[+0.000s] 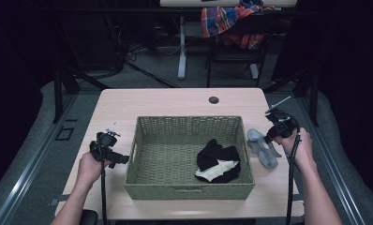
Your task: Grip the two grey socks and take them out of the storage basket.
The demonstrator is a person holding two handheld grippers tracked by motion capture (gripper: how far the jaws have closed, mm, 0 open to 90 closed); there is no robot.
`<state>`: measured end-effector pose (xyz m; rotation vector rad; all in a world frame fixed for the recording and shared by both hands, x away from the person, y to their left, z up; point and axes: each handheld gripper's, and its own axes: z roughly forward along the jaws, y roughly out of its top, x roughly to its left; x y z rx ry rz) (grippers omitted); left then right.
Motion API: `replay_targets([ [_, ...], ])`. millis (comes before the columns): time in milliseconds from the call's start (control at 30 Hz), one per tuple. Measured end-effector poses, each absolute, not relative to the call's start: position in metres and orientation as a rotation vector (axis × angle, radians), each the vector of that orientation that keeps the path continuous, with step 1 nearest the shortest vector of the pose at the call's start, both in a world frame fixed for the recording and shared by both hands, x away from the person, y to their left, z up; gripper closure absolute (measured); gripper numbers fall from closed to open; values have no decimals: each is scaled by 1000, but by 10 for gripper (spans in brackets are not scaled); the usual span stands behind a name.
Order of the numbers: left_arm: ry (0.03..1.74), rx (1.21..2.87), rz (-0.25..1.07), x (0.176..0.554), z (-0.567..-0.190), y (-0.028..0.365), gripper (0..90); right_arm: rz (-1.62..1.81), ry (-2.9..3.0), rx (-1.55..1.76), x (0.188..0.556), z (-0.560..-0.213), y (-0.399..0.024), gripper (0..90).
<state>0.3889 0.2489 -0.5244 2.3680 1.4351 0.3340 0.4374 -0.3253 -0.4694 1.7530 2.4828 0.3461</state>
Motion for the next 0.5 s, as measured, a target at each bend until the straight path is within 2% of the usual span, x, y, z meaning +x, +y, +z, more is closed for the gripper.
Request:
replay_targets([
  [500, 1432, 2373, 335, 389, -524, 249, 19, 313, 2530, 1791, 444, -504, -316, 848],
])
